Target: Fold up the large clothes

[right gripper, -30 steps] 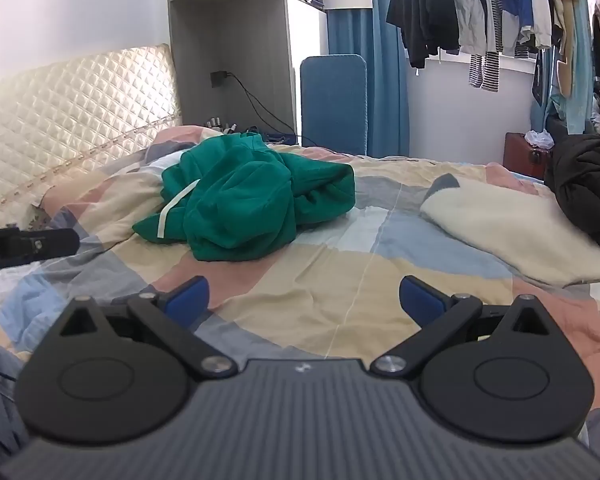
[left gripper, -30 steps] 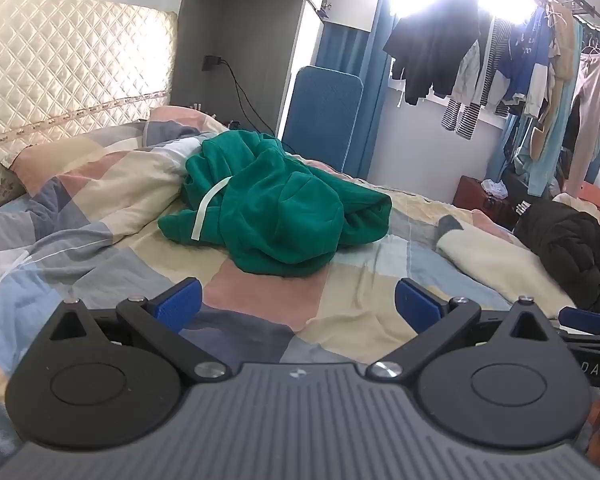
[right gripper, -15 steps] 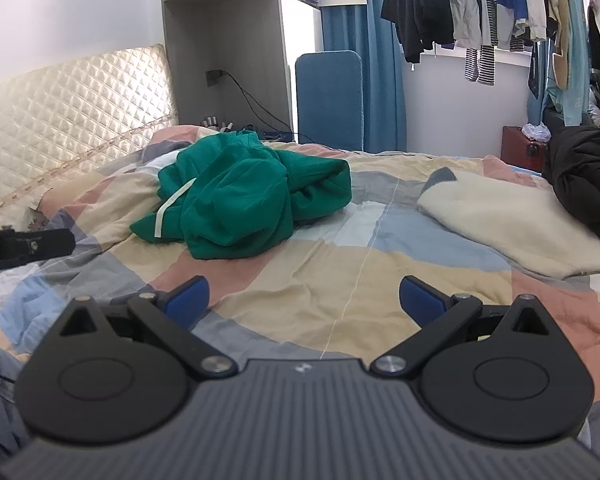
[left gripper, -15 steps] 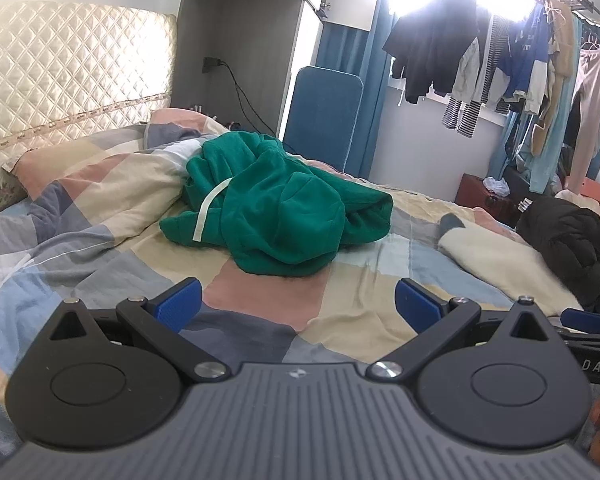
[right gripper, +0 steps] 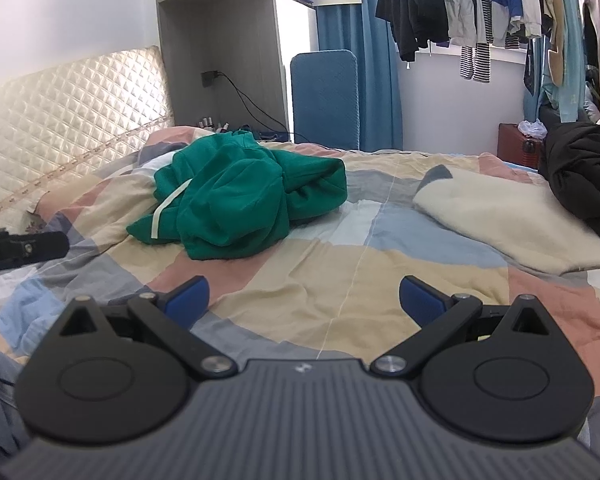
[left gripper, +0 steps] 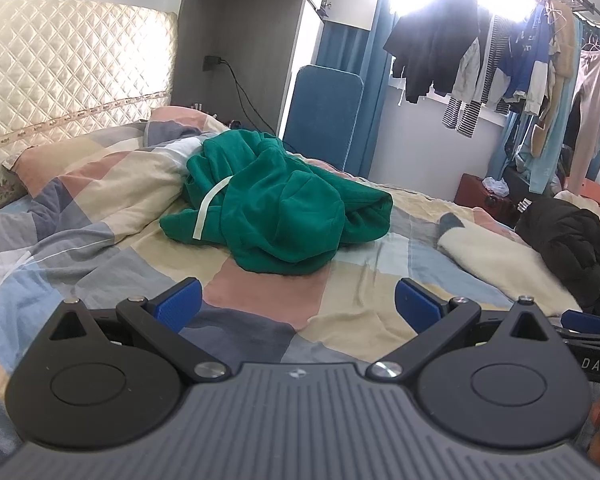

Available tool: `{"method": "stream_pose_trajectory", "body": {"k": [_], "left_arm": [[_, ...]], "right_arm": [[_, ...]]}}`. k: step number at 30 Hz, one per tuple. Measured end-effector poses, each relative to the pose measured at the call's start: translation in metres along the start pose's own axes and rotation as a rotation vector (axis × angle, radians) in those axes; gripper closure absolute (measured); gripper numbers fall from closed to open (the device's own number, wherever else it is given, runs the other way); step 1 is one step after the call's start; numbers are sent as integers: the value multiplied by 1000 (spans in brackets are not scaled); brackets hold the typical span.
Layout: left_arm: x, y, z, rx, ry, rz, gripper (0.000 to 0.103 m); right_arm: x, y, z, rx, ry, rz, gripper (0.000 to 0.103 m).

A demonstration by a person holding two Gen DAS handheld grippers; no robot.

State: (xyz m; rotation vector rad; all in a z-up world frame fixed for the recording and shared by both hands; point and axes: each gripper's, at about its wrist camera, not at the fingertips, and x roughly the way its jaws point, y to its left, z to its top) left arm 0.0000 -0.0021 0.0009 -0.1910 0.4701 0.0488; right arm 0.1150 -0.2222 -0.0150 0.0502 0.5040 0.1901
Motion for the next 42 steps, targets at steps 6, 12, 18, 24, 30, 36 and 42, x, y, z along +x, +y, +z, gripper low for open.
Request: {"method": "stream_pose_trajectory", "body": {"k": [6, 12, 18, 24, 30, 36, 42], "left_arm": [[0, -1, 0, 2, 1, 1, 0], [0, -2, -1, 6, -2, 0, 0], [0, -2, -1, 4, -2, 3, 0], [1, -2, -1, 3, 1, 4, 0], [1, -1, -1, 3, 0, 2, 0], [2, -1, 0, 4, 0, 7, 0], [6, 1, 3, 4, 9, 8, 0]], "right_arm": [[0, -1, -1, 5, 0, 2, 0], [0, -1, -1, 2, -1, -3, 0], [1, 0, -2, -2, 7, -4, 0], [3, 0, -2, -4, 8, -2, 0], [4, 1, -1, -6, 12, 1, 0], [6, 2, -1, -9, 12, 6, 0], [11, 3, 0, -10, 18, 11, 0]]}}
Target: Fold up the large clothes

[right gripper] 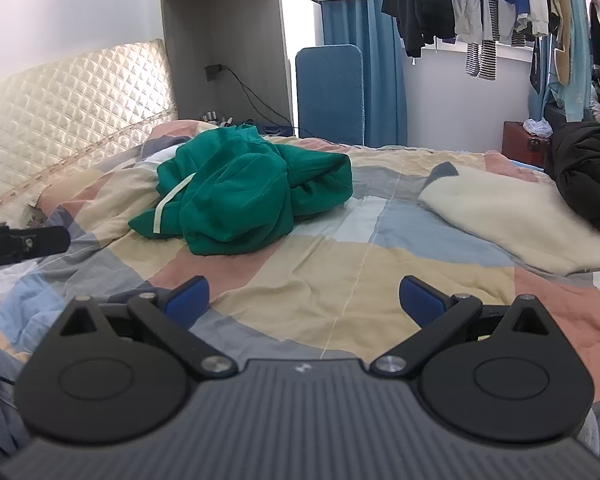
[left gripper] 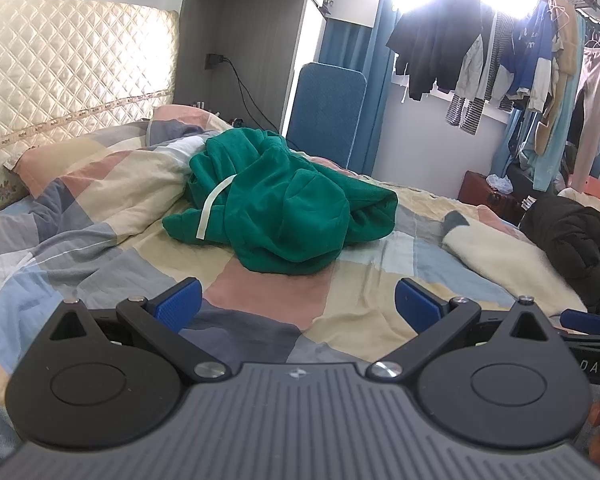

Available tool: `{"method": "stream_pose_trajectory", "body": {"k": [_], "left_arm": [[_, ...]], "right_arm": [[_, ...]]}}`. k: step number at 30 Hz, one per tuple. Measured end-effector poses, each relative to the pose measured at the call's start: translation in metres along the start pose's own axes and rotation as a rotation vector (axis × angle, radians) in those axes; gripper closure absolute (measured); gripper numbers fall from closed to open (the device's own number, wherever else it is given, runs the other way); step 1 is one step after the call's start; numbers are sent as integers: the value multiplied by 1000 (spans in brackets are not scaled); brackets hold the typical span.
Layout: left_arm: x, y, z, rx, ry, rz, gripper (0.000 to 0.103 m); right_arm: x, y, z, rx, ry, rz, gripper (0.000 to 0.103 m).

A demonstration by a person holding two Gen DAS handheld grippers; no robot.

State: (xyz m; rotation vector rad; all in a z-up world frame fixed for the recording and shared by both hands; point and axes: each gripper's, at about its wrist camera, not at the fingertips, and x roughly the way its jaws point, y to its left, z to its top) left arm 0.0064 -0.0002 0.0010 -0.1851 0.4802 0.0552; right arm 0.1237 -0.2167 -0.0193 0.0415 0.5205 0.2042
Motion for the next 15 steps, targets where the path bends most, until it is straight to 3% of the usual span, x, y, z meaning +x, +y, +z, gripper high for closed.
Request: {"method": "stream_pose_trajectory", "body": {"k": [15], "left_arm": [[31, 19, 50, 23, -49, 13, 0]], "right_arm": [[30, 6, 32, 7, 7, 22, 0]]}}
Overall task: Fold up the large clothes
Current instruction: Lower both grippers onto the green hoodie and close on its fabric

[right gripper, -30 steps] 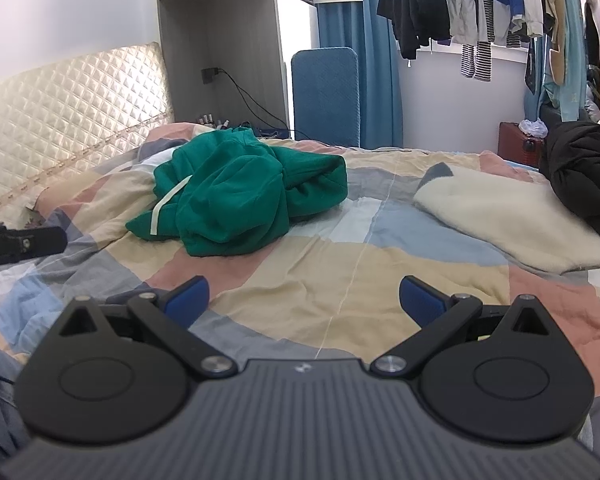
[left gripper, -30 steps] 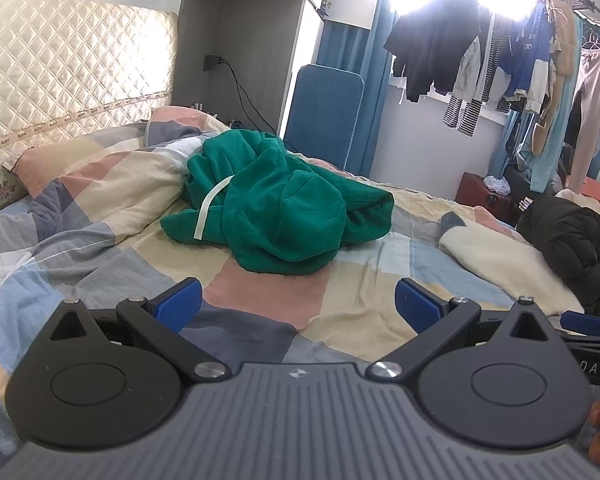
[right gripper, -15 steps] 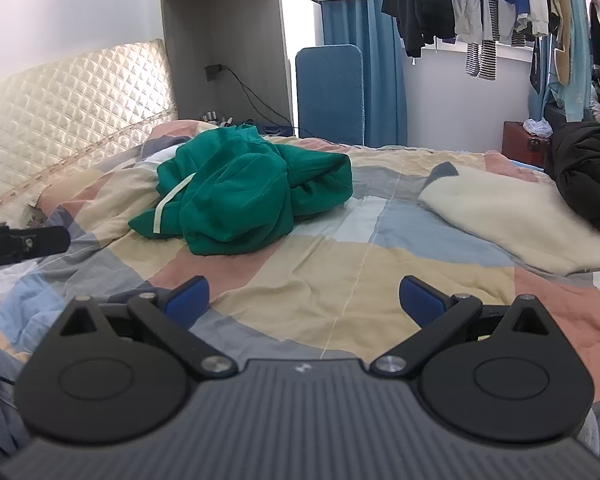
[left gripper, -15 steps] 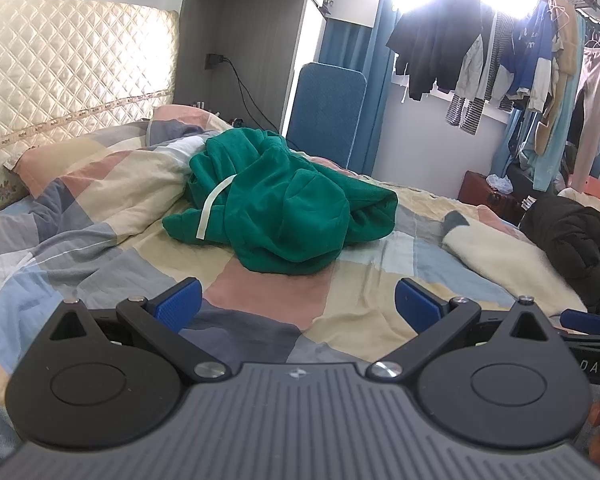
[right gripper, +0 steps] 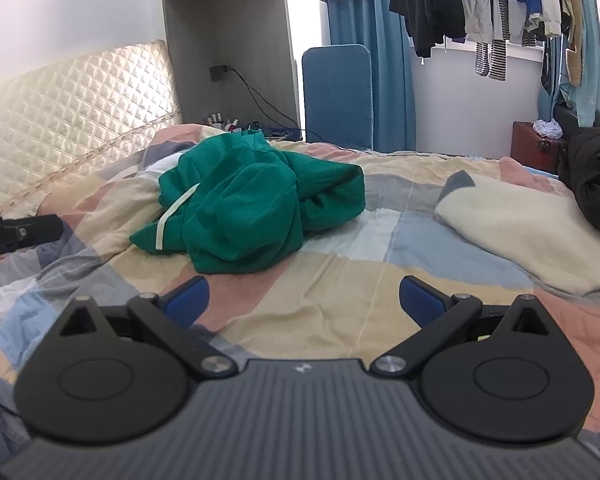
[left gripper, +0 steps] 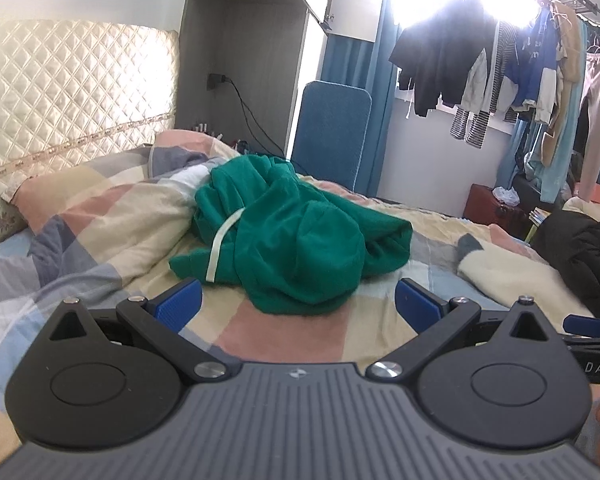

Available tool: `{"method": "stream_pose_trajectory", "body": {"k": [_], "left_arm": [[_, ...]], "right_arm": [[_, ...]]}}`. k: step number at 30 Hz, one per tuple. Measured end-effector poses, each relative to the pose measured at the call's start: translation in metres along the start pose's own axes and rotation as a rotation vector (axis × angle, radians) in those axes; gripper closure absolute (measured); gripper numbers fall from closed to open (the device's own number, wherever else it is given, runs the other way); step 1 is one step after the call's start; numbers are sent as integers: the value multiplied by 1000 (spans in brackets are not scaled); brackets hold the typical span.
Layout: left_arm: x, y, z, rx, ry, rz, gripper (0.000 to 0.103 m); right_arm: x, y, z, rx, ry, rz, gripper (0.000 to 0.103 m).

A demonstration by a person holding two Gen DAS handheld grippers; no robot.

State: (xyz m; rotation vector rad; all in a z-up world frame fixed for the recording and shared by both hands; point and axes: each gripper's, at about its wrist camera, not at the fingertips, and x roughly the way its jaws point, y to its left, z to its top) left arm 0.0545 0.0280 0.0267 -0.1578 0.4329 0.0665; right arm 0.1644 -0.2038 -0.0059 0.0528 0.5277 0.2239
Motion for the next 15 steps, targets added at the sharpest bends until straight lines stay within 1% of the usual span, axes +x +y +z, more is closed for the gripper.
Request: {"method": "stream_pose_trajectory", "body": {"k": [3, 6, 8, 10, 12, 13, 14, 15], "left_arm": [[19, 6, 13, 2, -8, 3, 0], [47, 11, 24, -2, -8, -6, 0], [70, 16, 31, 0, -19, -20, 0], [95, 21, 36, 0, -23, -1, 0], [122, 30, 38, -13, -49, 2, 0], [137, 35, 38, -29, -53, -13, 0], [154, 42, 37, -36, -49, -44, 0], [172, 49, 35, -36, -30, -67, 0]], "right_arm": [[16, 0, 13, 14, 9, 3, 0], [38, 2, 27, 39, 21, 13, 0], [55, 5, 36, 52, 10, 39, 0], [72, 10, 45, 34, 18, 53, 0], [91, 16, 53, 23, 13, 62, 0], [103, 20, 58, 23, 7, 68, 0], [113, 22, 61, 24, 5, 76, 0], [125, 26, 63, 26, 4, 85, 0]]}}
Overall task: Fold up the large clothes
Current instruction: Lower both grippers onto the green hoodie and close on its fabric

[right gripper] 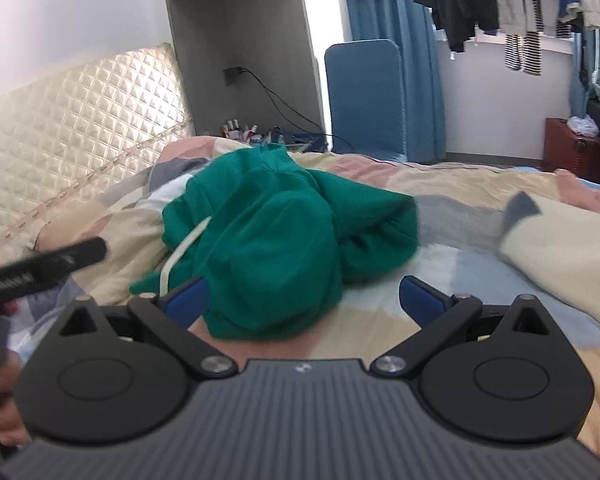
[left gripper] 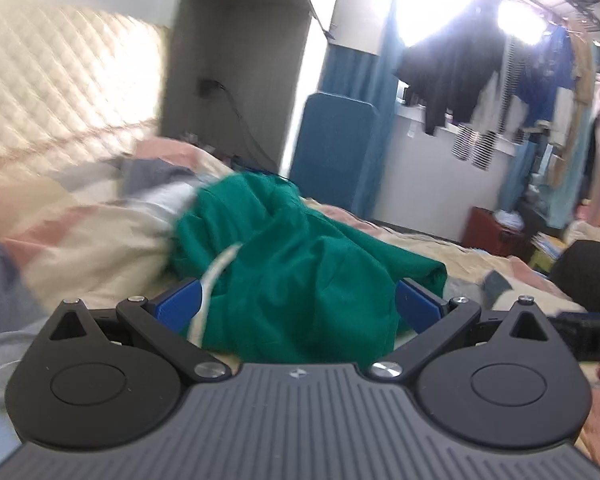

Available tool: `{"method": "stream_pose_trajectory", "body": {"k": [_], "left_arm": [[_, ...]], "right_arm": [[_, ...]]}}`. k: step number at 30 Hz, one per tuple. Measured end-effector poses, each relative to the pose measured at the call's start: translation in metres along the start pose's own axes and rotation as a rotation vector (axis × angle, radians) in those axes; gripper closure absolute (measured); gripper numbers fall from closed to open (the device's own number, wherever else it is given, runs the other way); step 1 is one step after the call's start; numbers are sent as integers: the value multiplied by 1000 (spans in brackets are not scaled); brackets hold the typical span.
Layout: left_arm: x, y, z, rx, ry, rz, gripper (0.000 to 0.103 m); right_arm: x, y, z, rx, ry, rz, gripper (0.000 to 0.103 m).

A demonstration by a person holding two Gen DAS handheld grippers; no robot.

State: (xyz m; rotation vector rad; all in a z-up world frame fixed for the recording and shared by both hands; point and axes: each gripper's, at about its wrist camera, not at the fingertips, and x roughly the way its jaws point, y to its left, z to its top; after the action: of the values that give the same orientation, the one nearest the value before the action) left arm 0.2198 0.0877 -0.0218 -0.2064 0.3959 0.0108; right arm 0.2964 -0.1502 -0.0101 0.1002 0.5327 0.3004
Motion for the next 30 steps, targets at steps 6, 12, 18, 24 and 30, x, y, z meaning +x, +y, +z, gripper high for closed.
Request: {"method": "stream_pose_trajectory", "body": {"k": [6, 12, 18, 24, 30], "left_arm": [[68, 35, -26, -39, 72, 27, 0], [128, 73, -59, -111, 124, 56, 0], [169, 102, -86, -211, 156, 41, 0], [179, 108, -95, -248, 127, 12, 0], [157, 105, -89, -233, 65, 42, 0]], "right_arm": [[64, 9, -9, 21, 55, 44, 0], [129, 7, -32, 20, 72, 79, 5], [188, -4, -56, 25, 58, 59, 6], [206, 1, -65, -18, 55, 77, 76], [159, -1, -51, -27, -65, 151, 94]]}}
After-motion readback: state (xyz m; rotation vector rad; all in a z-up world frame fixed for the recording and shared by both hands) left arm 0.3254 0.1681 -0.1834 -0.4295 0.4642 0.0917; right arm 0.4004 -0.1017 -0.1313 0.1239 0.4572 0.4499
